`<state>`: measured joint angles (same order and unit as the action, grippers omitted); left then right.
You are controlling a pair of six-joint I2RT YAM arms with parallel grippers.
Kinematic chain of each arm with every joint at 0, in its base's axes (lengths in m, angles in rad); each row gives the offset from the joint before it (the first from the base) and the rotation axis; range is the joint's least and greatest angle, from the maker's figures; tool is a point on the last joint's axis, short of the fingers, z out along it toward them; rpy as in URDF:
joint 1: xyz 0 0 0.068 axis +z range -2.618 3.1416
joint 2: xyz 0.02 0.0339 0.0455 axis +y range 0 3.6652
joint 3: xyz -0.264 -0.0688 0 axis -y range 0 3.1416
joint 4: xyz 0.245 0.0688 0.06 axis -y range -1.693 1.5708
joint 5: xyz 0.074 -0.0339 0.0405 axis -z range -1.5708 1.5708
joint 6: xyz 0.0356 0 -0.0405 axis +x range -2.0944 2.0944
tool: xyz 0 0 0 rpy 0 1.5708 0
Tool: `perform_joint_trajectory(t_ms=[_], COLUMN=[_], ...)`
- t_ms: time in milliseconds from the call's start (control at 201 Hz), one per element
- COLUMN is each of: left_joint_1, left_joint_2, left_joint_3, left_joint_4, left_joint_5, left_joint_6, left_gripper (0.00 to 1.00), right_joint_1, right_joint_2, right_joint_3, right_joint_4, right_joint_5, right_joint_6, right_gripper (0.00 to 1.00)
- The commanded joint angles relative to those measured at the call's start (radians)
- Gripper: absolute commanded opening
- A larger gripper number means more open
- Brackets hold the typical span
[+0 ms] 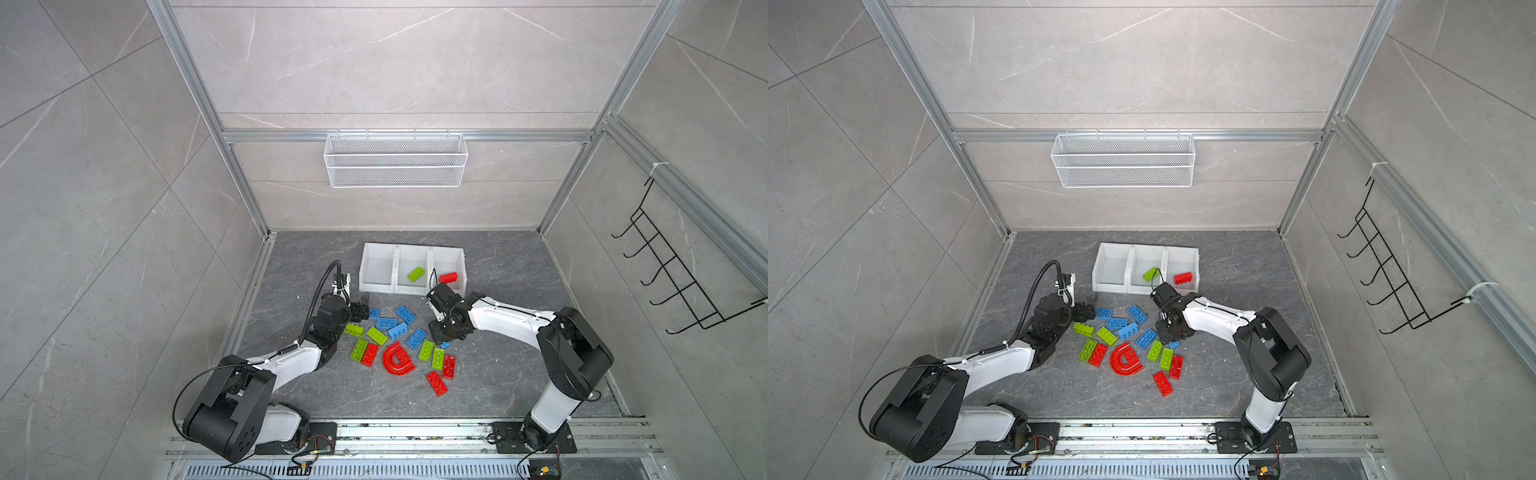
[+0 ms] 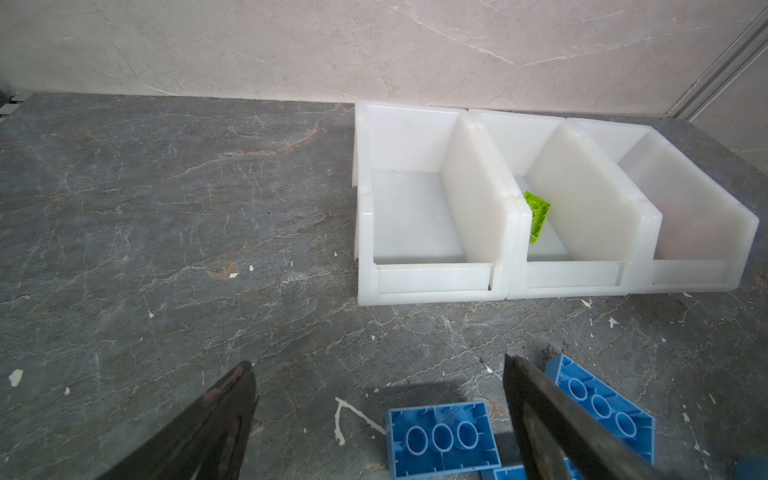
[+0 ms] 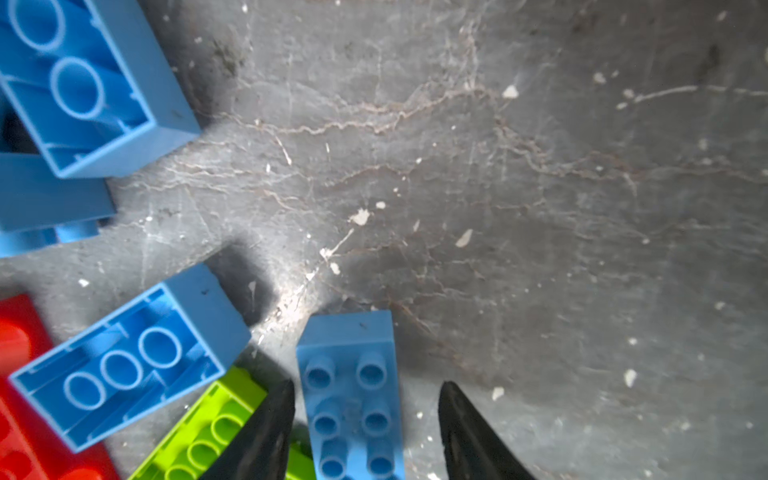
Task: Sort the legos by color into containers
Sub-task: 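Grasp the upright blue brick in the pile with the right gripper, then carry the blue brick over the compartment nearest the left gripper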
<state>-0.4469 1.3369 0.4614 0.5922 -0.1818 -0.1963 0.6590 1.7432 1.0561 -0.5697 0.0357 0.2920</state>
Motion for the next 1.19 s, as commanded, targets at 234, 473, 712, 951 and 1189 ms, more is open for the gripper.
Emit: perform_joint_trajectory(t_ms=[234,473,712,951,1189], left_joint_1=[0.003,0.003,0.002,0.004,0.061], left_joint_2=[-0.015,-0.028,-0.028,-0.029,-0.062], left_joint_3=[-0.003,-0.007,-0.008,-0.023,-0.072], left_joint_4=[0.054,0.052,0.053,0.058,0.103], left_joint_5=[-0.008,-0.019,-0.026,-0.111,-0.093], left_joint_6=[0.02,0.021,0.017,-0.031,-0.104], left_gripper=[0.95,0.95,0.95,0.95,0.97], right_joint_1=[0.005,0.005,-0.013,-0.022,-0.021], right_joint_2=[0.033,0.031,-0.006,0.012,0.134], right_joint_3=[-0.015,-0.023,0.049,0.23,0.399], right_joint_4=[0.034,0.051,0.042,0.032,0.234], right_joint_5=[-0.023,0.001,0.037,-0.003,-0.12], right_joint_6=[0.004,0.006,-0.015,-0.014,0.041], right_gripper=[0.53,0.45,0.38,0.33,0.33])
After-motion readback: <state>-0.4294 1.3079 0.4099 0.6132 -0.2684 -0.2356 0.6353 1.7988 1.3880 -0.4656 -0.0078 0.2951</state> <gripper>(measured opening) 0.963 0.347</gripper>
